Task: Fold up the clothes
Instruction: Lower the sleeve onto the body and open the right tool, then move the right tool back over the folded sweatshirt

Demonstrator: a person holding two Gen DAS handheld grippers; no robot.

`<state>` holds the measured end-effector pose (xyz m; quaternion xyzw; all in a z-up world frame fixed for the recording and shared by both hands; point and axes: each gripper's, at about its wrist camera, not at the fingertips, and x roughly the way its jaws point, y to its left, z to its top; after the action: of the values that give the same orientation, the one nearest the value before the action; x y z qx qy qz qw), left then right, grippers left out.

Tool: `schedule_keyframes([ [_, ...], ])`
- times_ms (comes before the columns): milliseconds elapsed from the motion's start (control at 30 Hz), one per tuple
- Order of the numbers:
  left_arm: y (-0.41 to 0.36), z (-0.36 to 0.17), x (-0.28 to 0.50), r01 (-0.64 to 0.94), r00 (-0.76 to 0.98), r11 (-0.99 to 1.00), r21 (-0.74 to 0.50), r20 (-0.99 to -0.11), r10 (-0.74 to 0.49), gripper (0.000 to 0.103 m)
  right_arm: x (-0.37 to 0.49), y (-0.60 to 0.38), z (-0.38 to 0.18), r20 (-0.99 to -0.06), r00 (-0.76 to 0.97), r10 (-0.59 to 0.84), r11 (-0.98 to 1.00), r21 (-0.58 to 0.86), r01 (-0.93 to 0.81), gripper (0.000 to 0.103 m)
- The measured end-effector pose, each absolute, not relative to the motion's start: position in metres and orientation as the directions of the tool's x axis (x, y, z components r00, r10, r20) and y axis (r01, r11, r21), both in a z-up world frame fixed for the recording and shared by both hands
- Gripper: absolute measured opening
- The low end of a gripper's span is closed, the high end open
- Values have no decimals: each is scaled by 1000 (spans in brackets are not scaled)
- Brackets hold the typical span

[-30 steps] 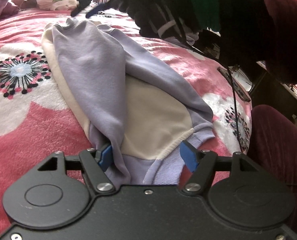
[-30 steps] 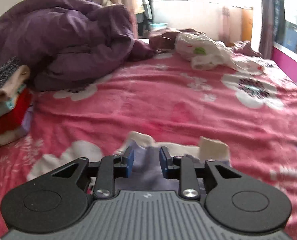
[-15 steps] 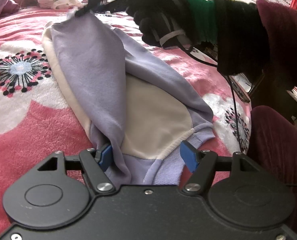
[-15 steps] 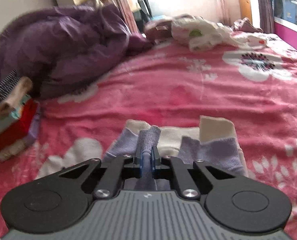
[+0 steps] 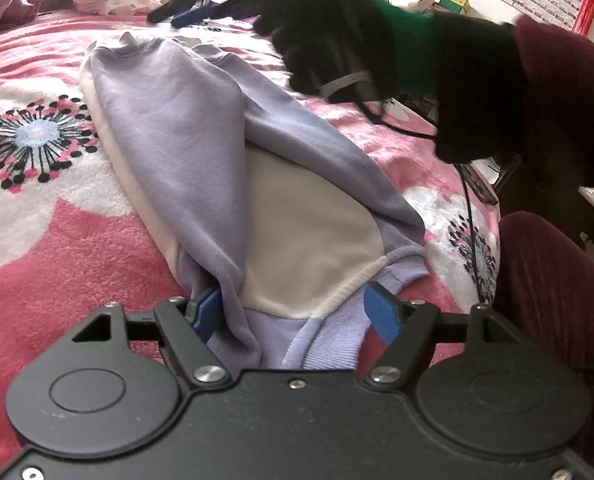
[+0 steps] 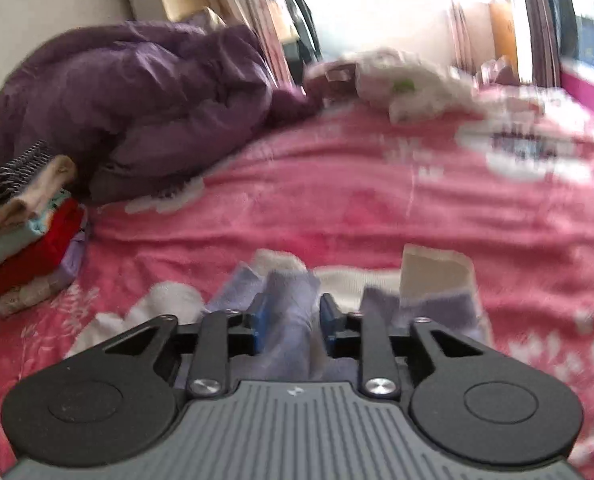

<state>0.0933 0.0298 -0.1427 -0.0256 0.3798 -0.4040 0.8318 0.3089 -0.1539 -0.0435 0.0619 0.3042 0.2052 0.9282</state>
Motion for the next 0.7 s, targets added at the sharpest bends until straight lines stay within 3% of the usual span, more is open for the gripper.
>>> schedule_keyframes([
  [200, 28, -142, 92, 654, 389, 677, -338, -617, -684, 74, 254, -152, -25, -495, 728, 474, 870, 132, -476, 30],
  [400, 26, -140, 91, 650, 396, 686, -325, -626, -672, 75, 254, -136, -79, -663, 651, 371, 885, 40, -463, 29],
  [700, 36, -121, 59, 702, 426, 693, -163, -683, -593, 75, 206, -150, -38, -563, 716, 413, 866, -1, -500, 31],
])
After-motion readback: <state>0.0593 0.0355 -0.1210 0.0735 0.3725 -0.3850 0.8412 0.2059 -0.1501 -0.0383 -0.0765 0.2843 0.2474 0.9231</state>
